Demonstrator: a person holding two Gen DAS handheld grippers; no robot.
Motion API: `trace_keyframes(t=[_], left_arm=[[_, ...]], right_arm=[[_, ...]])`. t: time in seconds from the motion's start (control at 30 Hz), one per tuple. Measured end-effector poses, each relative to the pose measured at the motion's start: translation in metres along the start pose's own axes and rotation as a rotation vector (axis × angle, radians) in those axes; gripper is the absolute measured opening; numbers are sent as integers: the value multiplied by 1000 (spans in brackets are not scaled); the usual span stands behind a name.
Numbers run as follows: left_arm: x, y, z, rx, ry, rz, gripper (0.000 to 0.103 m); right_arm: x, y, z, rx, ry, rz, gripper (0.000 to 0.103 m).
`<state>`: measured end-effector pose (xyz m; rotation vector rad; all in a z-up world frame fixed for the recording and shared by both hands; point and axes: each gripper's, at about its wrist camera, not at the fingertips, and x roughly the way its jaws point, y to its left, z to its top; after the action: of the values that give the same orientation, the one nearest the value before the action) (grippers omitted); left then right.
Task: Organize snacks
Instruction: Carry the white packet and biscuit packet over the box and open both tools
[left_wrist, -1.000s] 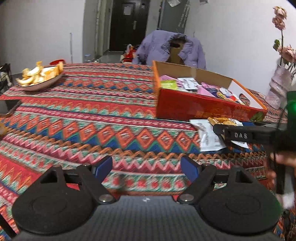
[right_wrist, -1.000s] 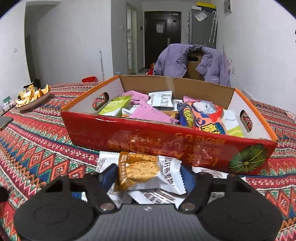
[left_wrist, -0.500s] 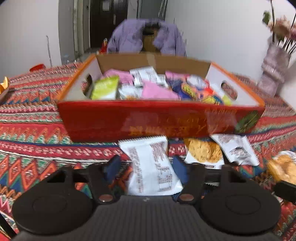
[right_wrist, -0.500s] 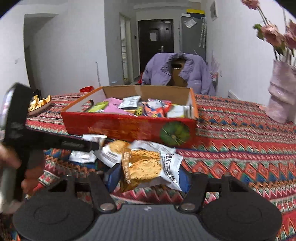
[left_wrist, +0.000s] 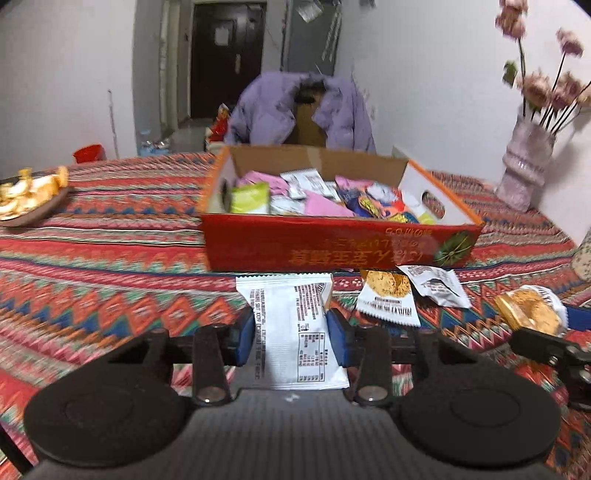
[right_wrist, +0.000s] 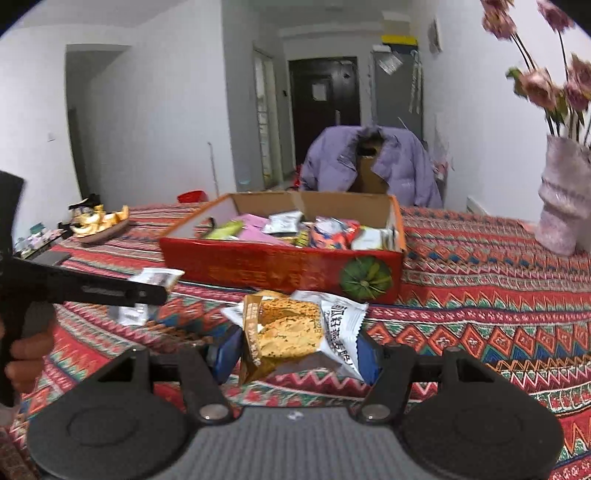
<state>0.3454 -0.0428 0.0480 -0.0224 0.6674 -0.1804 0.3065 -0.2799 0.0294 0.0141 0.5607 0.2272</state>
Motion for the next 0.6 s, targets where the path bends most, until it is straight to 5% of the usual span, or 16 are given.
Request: trace_keyframes(t=[0.23, 0.6], left_arm=[[-79, 21, -23, -44, -88, 3, 42], [-114, 22, -35, -33, -147, -32, 42]], right_arm=[[-41, 39, -9, -52, -37, 19, 62], [-77, 67, -18, -79, -78, 42, 62]])
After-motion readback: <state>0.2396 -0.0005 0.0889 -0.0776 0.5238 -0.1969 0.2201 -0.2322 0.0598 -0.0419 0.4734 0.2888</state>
